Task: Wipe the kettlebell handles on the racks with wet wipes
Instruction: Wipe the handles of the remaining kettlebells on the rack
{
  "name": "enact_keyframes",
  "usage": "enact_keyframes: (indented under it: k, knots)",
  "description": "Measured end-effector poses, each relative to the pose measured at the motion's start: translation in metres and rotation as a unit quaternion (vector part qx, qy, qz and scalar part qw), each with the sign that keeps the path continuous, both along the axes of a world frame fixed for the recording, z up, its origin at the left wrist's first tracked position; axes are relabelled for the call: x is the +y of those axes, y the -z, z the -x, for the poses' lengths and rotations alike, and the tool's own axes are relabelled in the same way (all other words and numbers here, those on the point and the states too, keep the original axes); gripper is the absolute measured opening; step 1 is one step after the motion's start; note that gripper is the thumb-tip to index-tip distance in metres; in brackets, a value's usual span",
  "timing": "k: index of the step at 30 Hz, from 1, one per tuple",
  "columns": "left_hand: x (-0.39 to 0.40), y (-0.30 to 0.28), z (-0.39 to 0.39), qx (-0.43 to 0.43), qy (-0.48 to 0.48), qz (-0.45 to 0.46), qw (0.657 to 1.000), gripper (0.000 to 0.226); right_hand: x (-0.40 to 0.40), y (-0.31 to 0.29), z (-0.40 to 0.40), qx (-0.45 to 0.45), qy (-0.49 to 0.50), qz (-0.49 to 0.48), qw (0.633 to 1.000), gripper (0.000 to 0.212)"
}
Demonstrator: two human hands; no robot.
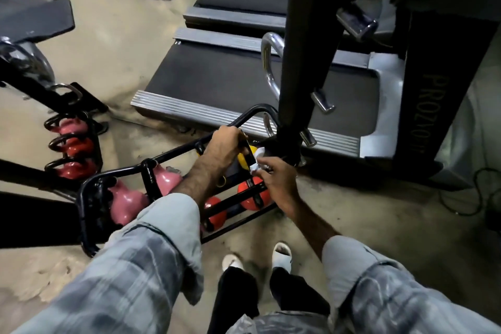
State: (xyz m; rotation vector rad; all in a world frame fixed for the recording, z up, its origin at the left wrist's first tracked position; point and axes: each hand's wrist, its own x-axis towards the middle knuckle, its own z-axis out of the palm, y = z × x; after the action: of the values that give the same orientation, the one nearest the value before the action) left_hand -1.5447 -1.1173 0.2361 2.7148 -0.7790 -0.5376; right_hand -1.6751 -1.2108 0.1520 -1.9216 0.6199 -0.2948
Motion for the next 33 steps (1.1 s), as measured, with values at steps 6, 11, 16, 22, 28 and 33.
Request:
enact_keyframes:
  k: [6,11,16,22,28,33]
  knots:
    - [-0.001,-0.006,0.004,-0.013,0.026,0.015,0.999,0.018,0.014,0.007,0.015,0.009,0.07,-0.04,0.997,0.027]
    - [0.003,-0.006,0.004,0.007,0.018,0.03,0.999,0.015,0.024,0.003,0.009,-0.016,0.129,-0.035,0.991,0.02]
    - [0.004,-0.007,-0.001,0.03,0.029,0.048,0.998,0.021,0.026,-0.005,-0.009,-0.058,0.134,-0.061,0.987,0.019]
    - [0.009,-0.003,-0.003,0.015,0.032,0.051,0.998,0.027,0.038,0.01,0.016,-0.019,0.156,-0.008,0.988,0.018]
    - [0.008,-0.004,-0.005,0.001,0.039,0.057,0.998,0.026,0.033,-0.009,-0.015,-0.044,0.14,-0.011,0.989,0.017]
    - [0.013,0.002,-0.006,-0.002,0.052,0.088,0.995,0.019,0.022,-0.02,-0.034,-0.032,0.11,-0.005,0.993,0.017]
